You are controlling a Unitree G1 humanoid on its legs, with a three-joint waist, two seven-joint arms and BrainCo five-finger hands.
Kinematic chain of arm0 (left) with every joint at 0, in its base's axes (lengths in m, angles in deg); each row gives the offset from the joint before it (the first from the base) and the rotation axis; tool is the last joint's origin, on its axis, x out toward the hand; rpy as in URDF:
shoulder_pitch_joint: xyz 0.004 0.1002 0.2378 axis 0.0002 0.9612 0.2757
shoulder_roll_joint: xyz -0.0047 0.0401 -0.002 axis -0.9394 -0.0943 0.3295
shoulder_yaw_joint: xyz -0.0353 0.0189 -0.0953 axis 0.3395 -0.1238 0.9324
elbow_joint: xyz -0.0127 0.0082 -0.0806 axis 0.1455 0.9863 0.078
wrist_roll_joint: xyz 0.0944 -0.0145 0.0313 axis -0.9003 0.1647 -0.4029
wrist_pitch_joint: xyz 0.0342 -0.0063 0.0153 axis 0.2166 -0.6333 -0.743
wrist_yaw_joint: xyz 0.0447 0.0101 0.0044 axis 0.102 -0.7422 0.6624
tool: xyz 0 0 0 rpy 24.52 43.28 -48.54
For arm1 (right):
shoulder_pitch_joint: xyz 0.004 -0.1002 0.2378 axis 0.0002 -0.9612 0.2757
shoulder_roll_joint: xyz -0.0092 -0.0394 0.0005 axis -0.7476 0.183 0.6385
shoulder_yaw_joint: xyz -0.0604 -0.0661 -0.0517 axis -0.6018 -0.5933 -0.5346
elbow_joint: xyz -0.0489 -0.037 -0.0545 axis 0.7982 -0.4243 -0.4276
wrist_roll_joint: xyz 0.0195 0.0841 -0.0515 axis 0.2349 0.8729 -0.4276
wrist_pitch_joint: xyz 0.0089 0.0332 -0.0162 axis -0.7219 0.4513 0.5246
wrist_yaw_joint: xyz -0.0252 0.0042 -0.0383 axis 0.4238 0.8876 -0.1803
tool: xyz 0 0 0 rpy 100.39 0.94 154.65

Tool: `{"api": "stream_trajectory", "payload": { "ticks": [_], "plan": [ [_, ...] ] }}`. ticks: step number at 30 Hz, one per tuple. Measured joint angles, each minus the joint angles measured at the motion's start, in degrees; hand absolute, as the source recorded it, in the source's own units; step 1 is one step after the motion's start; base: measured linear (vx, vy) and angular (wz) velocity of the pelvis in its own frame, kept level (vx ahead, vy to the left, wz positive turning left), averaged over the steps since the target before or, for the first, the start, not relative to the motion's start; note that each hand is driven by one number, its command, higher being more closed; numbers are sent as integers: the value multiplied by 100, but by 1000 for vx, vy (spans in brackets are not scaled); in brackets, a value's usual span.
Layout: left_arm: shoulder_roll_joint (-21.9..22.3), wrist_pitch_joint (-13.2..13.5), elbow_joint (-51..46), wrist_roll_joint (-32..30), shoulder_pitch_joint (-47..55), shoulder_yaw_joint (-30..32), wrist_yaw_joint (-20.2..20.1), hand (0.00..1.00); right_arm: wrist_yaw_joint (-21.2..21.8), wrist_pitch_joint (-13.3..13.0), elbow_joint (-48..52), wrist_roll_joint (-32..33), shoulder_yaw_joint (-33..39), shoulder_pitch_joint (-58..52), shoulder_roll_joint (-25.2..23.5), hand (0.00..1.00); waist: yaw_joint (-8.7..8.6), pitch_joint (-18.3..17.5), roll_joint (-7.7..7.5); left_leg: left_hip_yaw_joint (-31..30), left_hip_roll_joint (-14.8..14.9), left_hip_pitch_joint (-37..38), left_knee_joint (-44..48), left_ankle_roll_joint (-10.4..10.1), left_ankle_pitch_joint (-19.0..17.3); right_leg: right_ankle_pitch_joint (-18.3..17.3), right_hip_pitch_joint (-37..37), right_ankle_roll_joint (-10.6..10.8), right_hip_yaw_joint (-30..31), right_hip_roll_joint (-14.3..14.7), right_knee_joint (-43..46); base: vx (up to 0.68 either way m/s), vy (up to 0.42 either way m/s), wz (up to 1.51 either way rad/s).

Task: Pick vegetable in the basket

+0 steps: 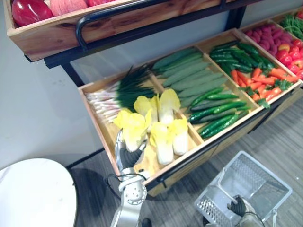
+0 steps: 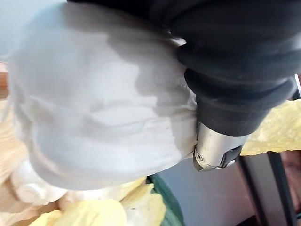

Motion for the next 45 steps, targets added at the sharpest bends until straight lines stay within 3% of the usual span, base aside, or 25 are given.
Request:
{"api": "stream_trajectory", "payload": {
  "ticks": [3, 7, 14, 19, 28, 31, 41, 45],
  "plan": [
    [-4, 22, -372, 35, -1, -21, -8, 100, 0, 6, -12, 38, 4, 2, 1, 100, -8, -57, -8, 1, 1, 1, -1, 0, 0, 0, -1, 0, 2, 1, 0, 0, 0, 0],
    [-4, 248, -1007, 103, 40, -370, -156, 100, 85, 7, -204, 318, 126, 16, 8, 100, 24, -192, -58, 18, 18, -6, -4, -6, -4, -1, -12, 1, 34, 14, 2, -2, -1, -1],
    [-277, 742, -1648, 729, -174, -1333, -832, 100, 538, 160, -193, 859, 326, 290, 288, 100, 22, -381, -133, 365, 34, 146, -38, -33, -38, 5, -118, 10, 385, 50, 106, -24, -1, -22],
    [-285, 835, -1635, 1006, -426, -1769, -1212, 100, 731, 250, -169, 1020, 666, 531, 706, 100, -23, -431, -177, 681, 42, 284, -44, -47, -66, 27, -211, 42, 700, 95, 131, -33, 1, -32],
    [-287, 842, -1434, 1674, -743, -2519, -1820, 100, 748, 474, -211, 1005, 1487, 979, 1751, 100, -75, -455, -144, 1160, 17, 544, -47, -93, -130, 60, -307, 158, 1199, 148, 160, -5, 2, -28],
    [-318, 839, -1228, 1938, -761, -2736, -2086, 100, 866, 528, 101, 1003, 1592, 1055, 2062, 100, -190, -454, -147, 1267, 27, 644, -50, -106, -139, 66, -311, 163, 1286, 177, 173, 22, -4, -17],
    [-458, 832, -722, 2119, -1477, -3255, -2642, 100, 1434, 485, 1663, 1166, 1575, 733, 2279, 100, -376, -464, -174, 1450, 42, 735, -49, -148, -212, 66, -316, 168, 1459, 234, 167, 17, -5, -10],
    [-401, 819, -100, 2106, -1874, -3591, -2837, 100, 1723, 446, 2283, 1453, 1508, 480, 2264, 100, -490, -465, -176, 1458, 31, 767, -48, -152, -239, 89, -318, 136, 1467, 227, 162, 39, -2, -2]
  ]
}}
